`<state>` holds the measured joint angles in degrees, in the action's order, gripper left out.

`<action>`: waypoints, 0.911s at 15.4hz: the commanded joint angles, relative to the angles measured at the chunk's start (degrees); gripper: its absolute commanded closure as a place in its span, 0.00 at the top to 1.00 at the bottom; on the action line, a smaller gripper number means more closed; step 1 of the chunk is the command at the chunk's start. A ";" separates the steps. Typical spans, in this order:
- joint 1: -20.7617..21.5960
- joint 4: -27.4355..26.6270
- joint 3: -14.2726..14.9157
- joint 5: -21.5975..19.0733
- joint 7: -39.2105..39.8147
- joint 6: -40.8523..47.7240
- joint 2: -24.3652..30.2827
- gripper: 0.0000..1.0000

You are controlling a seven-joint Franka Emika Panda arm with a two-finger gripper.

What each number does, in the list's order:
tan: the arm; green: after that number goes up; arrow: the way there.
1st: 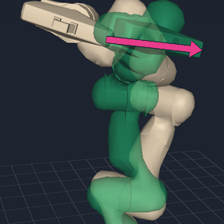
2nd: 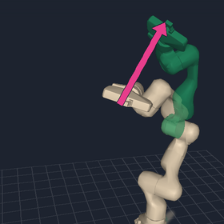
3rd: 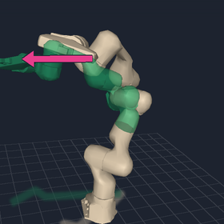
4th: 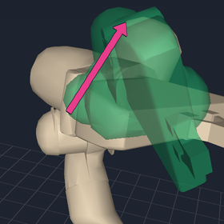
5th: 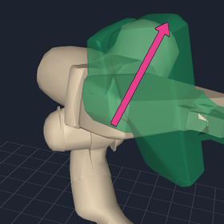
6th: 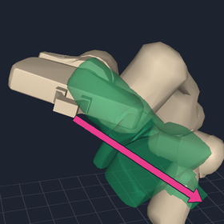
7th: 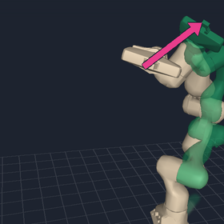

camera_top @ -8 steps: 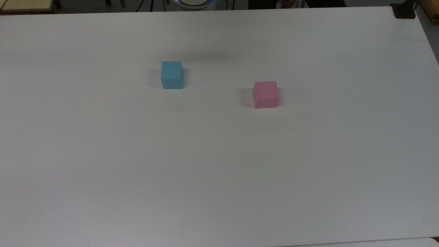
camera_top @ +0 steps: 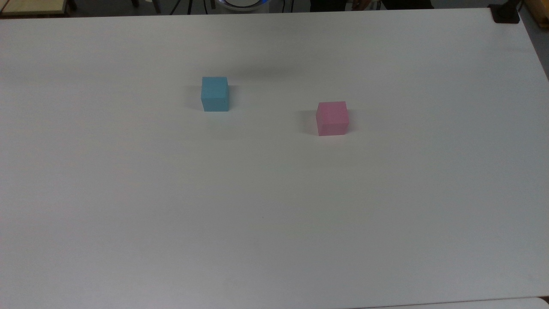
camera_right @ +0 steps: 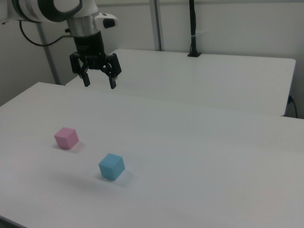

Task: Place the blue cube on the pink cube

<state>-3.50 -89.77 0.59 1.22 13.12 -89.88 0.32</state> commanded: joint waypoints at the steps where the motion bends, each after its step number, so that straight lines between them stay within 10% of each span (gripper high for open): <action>1: -0.02 -0.76 -0.15 -0.87 -0.55 0.14 0.73 1.00; 14: -0.02 -0.67 -0.15 -0.87 -0.55 0.58 0.73 1.00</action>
<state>-3.50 -89.83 0.59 1.22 13.12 -89.88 0.32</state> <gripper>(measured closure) 0.000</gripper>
